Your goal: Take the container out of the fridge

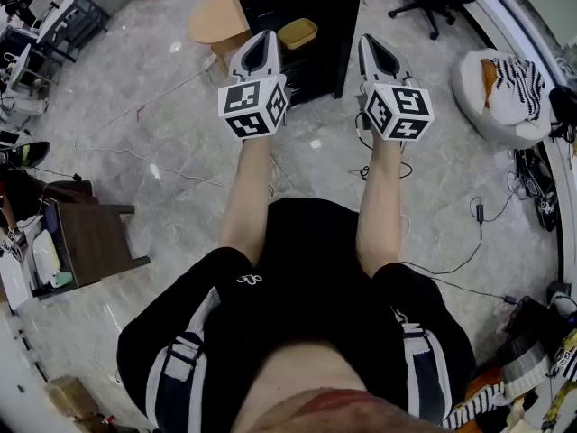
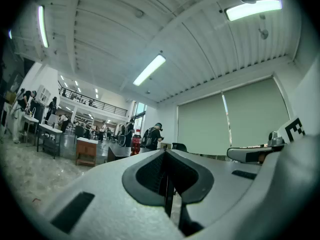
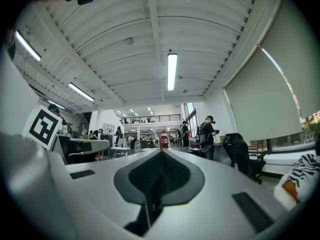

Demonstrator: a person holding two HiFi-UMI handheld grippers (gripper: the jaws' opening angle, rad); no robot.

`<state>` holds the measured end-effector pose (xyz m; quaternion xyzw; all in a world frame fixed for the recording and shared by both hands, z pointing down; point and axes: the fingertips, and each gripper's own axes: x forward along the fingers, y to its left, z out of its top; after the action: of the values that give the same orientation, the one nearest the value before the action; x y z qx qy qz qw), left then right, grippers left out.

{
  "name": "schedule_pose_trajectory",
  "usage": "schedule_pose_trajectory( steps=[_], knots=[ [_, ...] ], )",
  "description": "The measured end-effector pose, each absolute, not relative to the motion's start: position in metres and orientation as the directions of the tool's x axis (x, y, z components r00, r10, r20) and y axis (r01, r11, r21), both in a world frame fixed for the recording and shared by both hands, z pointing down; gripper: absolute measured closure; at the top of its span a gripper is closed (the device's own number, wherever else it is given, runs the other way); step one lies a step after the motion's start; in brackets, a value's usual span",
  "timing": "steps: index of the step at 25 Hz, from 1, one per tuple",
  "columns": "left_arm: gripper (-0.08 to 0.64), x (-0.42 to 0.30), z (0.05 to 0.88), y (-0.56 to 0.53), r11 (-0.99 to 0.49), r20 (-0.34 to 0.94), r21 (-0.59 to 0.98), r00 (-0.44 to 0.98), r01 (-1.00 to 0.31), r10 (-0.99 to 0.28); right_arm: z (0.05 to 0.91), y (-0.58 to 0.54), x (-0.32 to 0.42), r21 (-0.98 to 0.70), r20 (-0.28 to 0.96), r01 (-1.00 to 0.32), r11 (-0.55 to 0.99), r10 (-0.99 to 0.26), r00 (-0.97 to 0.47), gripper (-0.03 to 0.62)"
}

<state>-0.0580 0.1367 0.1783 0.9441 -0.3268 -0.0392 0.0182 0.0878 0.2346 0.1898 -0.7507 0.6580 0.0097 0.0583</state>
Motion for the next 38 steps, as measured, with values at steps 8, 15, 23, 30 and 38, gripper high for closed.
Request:
schedule_pose_trajectory(
  steps=[8,15,23,30,38],
  knots=[
    [0.552,-0.071,0.195,0.115,-0.756,-0.018,0.061,0.756,-0.652,-0.654,0.206,0.210,0.099,-0.151,-0.092,-0.978,-0.145,-0.983,0.160,0.580],
    [0.552,-0.067,0.243,0.067,-0.735,0.068,0.102,0.742,-0.670,-0.667,0.248,0.159,0.102,-0.158,-0.010,-0.978,-0.135,-0.990,0.138,0.580],
    [0.552,-0.006,0.307,-0.006,-0.748,0.196,0.140,0.758,-0.649,-0.622,0.310,0.078,0.152,-0.191,0.117,-0.968,-0.162,-0.983,0.142,0.580],
    [0.552,0.027,0.383,-0.072,-0.742,0.339,0.186,0.751,-0.644,-0.566,0.380,-0.021,0.165,-0.206,0.274,-0.967,-0.150,-0.958,0.091,0.580],
    [0.552,0.042,0.426,-0.116,-0.737,0.431,0.228,0.745,-0.636,-0.509,0.430,-0.086,0.163,-0.149,0.387,-0.981,-0.124,-0.920,0.058,0.580]
  ],
)
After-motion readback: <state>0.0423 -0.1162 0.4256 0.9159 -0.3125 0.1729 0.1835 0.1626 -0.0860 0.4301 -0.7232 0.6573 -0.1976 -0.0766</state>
